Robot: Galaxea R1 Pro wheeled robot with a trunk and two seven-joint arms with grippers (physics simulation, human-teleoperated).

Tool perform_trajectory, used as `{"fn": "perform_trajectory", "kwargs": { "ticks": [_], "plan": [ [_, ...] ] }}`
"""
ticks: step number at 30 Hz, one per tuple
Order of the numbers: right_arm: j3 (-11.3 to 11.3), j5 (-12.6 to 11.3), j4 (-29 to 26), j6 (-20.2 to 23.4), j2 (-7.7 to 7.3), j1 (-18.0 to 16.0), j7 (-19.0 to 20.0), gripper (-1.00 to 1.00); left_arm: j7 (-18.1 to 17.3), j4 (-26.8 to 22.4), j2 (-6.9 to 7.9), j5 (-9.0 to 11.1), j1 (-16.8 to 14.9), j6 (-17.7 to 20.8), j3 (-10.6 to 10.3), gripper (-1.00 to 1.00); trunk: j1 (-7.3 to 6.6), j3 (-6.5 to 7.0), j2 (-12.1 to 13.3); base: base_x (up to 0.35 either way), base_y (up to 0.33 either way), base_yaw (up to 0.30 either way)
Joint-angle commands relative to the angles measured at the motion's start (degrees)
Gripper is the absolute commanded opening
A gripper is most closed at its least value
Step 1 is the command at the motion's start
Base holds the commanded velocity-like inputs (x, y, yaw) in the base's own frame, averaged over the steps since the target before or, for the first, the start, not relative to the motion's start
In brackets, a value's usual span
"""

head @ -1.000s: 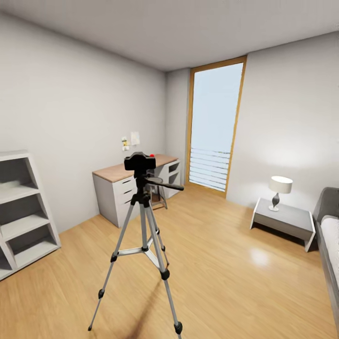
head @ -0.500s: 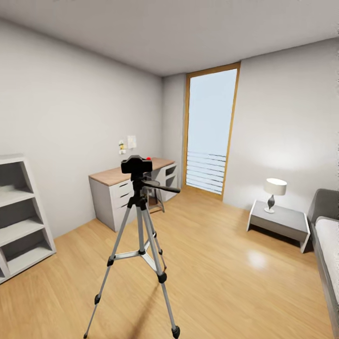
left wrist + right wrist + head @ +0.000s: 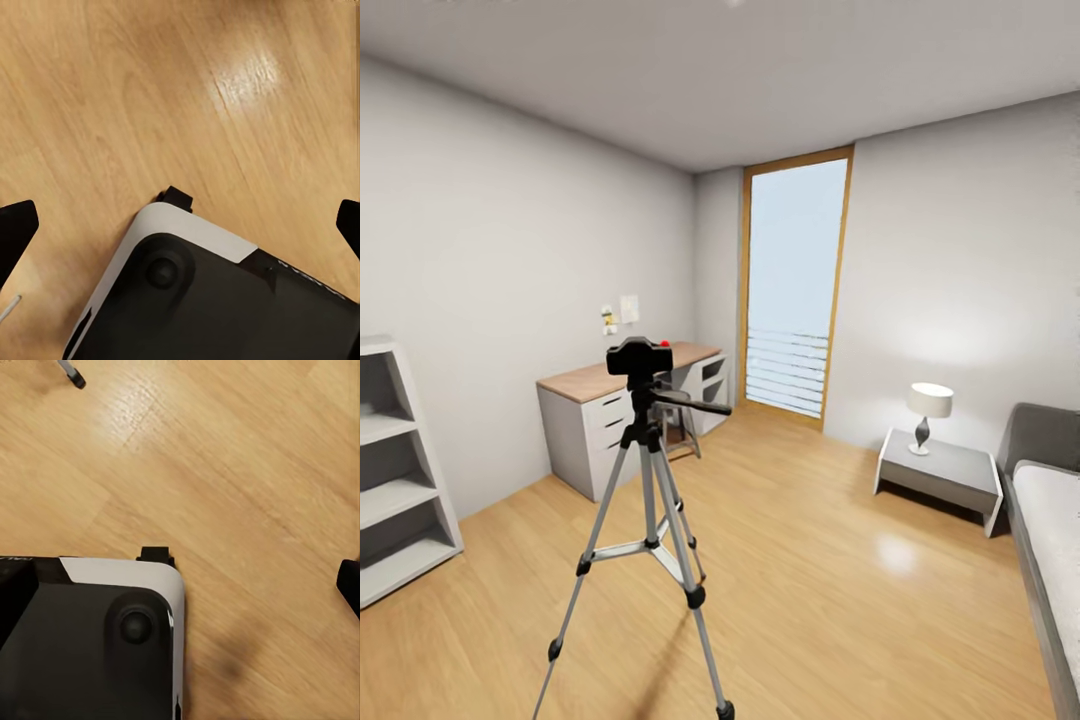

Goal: Attach the digital camera to the camera tripod in the bedroom.

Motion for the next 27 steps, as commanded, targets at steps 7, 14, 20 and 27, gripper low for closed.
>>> {"fn": "perform_trajectory", "kwargs": {
  "ticks": [7, 14, 20, 27],
  "plan": [
    [-0.41, 0.46, 0.19, -0.40, -0.02, -0.09, 0.09, 1.00, 0.32, -0.13, 0.03, 0.41, 0.00, -0.12, -0.49, 1.00, 0.01, 0.51, -0.07, 0.000, 0.000, -0.091],
    [-0.41, 0.37, 0.14, -0.64, -0.04, -0.09, -0.03, 1.00, 0.32, -0.12, 0.03, 0.41, -0.03, -0.12, -0.49, 1.00, 0.01, 0.85, -0.07, 0.000, 0.000, -0.049],
    [-0.31, 0.65, 0.05, -0.49, -0.30, -0.09, -0.16, 1.00, 0.32, -0.10, 0.03, 0.41, 0.00, -0.12, -0.49, 1.00, 0.01, 0.88, -0.07, 0.000, 0.000, -0.005],
    [0.03, 1.05, 0.02, -0.49, -0.45, -0.09, -0.08, 1.00, 0.32, -0.10, 0.03, 0.41, -0.01, -0.12, -0.49, 1.00, 0.01, 0.89, -0.07, 0.000, 0.000, -0.001]
  ]
}}
